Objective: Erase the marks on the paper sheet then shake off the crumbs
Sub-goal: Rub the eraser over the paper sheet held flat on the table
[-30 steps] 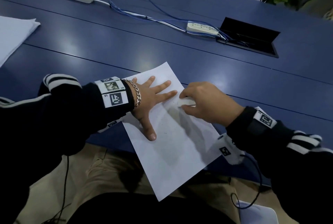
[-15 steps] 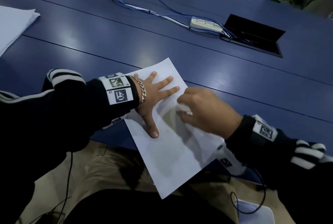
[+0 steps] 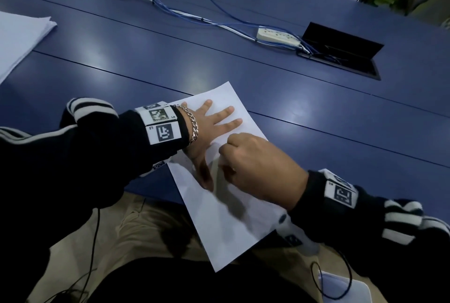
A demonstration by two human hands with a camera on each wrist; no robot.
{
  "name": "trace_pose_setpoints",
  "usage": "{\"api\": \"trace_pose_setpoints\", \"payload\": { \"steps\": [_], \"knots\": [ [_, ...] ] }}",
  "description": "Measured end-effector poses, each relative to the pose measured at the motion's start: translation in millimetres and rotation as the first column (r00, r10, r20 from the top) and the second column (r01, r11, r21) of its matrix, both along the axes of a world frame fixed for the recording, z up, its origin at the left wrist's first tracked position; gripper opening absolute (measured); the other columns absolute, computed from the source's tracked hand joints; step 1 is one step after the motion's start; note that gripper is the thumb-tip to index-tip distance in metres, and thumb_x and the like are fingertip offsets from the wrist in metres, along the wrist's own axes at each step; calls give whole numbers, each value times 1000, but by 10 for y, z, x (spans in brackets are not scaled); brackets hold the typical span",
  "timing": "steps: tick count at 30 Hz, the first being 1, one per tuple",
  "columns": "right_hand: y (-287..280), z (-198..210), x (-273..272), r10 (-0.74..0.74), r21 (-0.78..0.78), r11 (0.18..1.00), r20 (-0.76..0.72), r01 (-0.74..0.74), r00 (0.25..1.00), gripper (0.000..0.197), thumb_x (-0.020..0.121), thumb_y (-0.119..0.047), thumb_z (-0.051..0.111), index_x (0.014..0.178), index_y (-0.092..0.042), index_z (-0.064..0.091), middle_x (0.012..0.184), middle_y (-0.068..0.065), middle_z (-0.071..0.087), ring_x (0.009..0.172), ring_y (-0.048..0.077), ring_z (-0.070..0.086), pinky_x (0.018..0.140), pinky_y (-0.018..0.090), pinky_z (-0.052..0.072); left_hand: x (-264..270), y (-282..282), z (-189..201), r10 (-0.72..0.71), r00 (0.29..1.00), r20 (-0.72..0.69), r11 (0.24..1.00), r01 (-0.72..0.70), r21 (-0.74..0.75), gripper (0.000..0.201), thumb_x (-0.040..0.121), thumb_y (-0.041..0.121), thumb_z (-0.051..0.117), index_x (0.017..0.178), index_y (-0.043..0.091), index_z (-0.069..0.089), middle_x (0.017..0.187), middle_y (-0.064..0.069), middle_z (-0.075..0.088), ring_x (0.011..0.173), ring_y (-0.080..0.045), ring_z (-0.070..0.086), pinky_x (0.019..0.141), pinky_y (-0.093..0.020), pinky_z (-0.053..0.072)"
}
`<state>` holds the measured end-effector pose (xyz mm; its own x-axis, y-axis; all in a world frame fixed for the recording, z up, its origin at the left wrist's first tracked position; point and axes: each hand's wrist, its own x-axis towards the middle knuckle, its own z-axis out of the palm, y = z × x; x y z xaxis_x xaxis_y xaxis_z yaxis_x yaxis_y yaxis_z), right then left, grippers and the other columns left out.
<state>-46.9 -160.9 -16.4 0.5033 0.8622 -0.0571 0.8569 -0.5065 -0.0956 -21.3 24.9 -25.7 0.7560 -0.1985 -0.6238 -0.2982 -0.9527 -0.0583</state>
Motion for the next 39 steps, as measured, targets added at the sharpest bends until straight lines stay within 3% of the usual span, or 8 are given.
{"api": "trace_pose_setpoints", "payload": {
  "steps": [8, 12, 17, 25, 30, 32, 35, 39],
  "knots": [
    [-472, 264, 578, -360, 116, 922, -89, 369, 929, 23, 84, -39, 69, 100, -25, 73, 92, -7, 71, 89, 15, 62, 81, 31, 49, 23, 89, 63, 41, 999, -28, 999, -41, -33, 168, 36, 92, 81, 150, 53, -37, 163, 18, -41, 157, -41, -24, 117, -79, 12],
    [-634, 120, 318, -302, 44, 948, -191, 315, 934, 29, 83, -41, 72, 106, -24, 74, 97, -10, 68, 90, 11, 63, 82, 28, 50, -27, -20, 122, 9, 1000, 15, 1000, -9, -8, 164, 42, 92, 79, 152, 49, -36, 167, 10, -37, 158, -43, -16, 119, -77, 5],
    [-637, 85, 368, -298, 60, 947, -196, 314, 934, 33, 81, -48, 70, 106, -26, 74, 95, -12, 67, 86, 9, 62, 80, 29, 52, -125, -70, 50, -1, 1000, -26, 998, 0, -65, 159, 44, 94, 77, 150, 55, -35, 162, 17, -44, 156, -40, -27, 119, -77, -2],
    [-349, 98, 276, -246, 77, 962, -168, 261, 955, 29, 82, -48, 69, 98, -25, 72, 86, -10, 63, 83, 15, 59, 79, 37, 51, -151, -52, -26, 31, 999, -9, 998, -31, -55, 161, 36, 99, 72, 145, 58, -39, 158, 20, -47, 154, -40, -31, 117, -80, 3],
    [-294, 66, -43, -77, -62, 996, -190, 66, 979, 38, 81, -52, 48, 100, -24, 65, 92, -7, 58, 85, 17, 57, 72, 30, 43, -139, -74, -51, 19, 1000, 9, 998, -19, -58, 164, 34, 100, 72, 147, 55, -38, 161, 17, -46, 155, -42, -29, 117, -80, 5],
    [-326, 82, 138, -137, -32, 991, -194, 134, 971, 39, 82, -55, 50, 98, -23, 67, 89, -8, 58, 85, 18, 58, 73, 34, 48, -146, -71, -47, 34, 999, 9, 998, -33, -61, 163, 34, 100, 72, 147, 56, -38, 161, 18, -46, 155, -41, -29, 117, -79, 5],
    [-388, 83, 372, -250, 29, 967, -78, 253, 965, 32, 85, -47, 66, 101, -19, 70, 87, -8, 55, 85, 23, 60, 71, 32, 42, -141, -65, -28, 47, 999, -7, 997, -47, -57, 163, 34, 100, 72, 145, 57, -40, 159, 19, -47, 155, -40, -30, 117, -80, 4],
    [-278, 93, 10, -85, -60, 995, -71, 81, 994, 21, 84, -34, 60, 94, -16, 65, 91, 0, 58, 85, 25, 60, 72, 38, 49, -135, -77, -50, 46, 999, -3, 997, -46, -58, 165, 33, 99, 73, 146, 56, -39, 160, 17, -46, 154, -42, -30, 116, -81, 5]
  ]
}}
